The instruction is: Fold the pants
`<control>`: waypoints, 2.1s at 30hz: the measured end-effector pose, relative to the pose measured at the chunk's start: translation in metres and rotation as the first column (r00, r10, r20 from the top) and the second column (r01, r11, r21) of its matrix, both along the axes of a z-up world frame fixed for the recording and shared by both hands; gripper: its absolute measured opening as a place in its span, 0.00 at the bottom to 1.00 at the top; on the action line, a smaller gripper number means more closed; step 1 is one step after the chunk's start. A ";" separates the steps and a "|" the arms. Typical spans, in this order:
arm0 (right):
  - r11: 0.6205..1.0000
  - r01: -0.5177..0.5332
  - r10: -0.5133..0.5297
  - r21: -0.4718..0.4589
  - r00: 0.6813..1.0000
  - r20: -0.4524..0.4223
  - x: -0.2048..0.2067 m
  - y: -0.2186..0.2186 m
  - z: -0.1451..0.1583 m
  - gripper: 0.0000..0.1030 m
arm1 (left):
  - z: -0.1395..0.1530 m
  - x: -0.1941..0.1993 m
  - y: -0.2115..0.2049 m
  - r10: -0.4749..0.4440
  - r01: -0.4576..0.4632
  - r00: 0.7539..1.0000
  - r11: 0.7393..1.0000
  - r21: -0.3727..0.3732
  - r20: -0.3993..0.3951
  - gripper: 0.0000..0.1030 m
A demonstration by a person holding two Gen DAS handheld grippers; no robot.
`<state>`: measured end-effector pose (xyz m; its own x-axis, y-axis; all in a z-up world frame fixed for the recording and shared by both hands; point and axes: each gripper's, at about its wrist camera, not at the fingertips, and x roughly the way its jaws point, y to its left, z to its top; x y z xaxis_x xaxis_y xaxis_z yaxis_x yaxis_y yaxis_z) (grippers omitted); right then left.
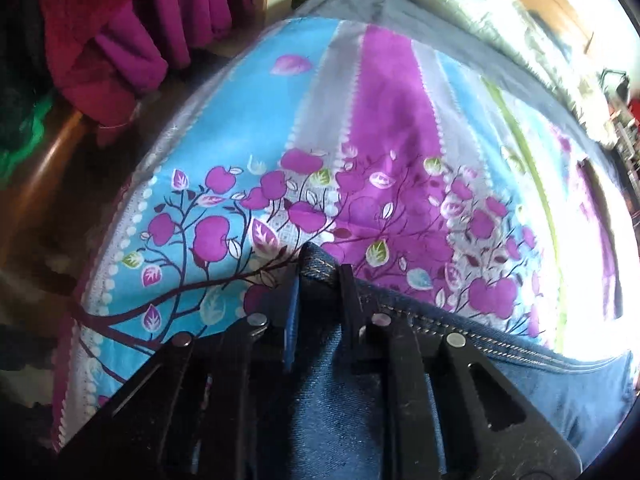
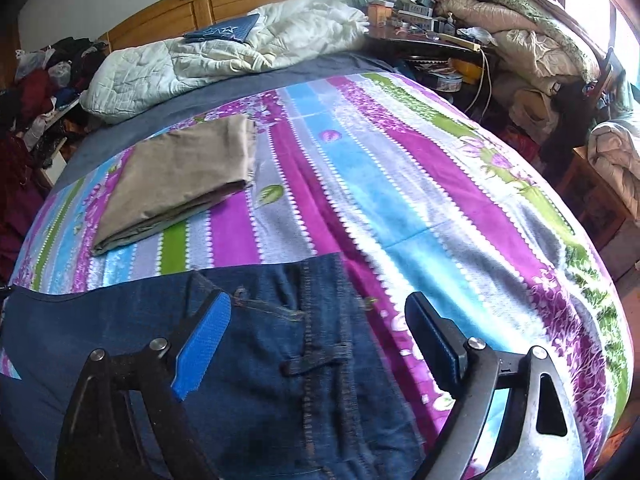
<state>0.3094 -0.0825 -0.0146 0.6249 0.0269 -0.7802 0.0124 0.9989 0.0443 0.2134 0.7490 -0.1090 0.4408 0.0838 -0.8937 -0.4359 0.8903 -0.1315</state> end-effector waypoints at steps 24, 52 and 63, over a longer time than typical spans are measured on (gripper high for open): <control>0.939 -0.341 0.339 0.042 0.900 -0.274 0.122 0.003 -0.113 0.51 | 0.016 -0.016 -0.006 0.082 -0.088 0.989 0.995 0.040 0.121 0.17; 0.966 -0.242 0.241 -0.095 0.970 -0.020 -0.073 0.010 0.062 0.23 | 0.120 -0.203 -0.027 0.098 -0.045 0.834 0.993 -0.112 0.543 0.15; 0.987 -0.161 0.160 -0.014 0.985 -0.072 -0.168 -0.043 0.015 0.23 | 0.089 -0.377 -0.040 0.232 -0.120 0.840 0.961 -0.248 0.490 0.15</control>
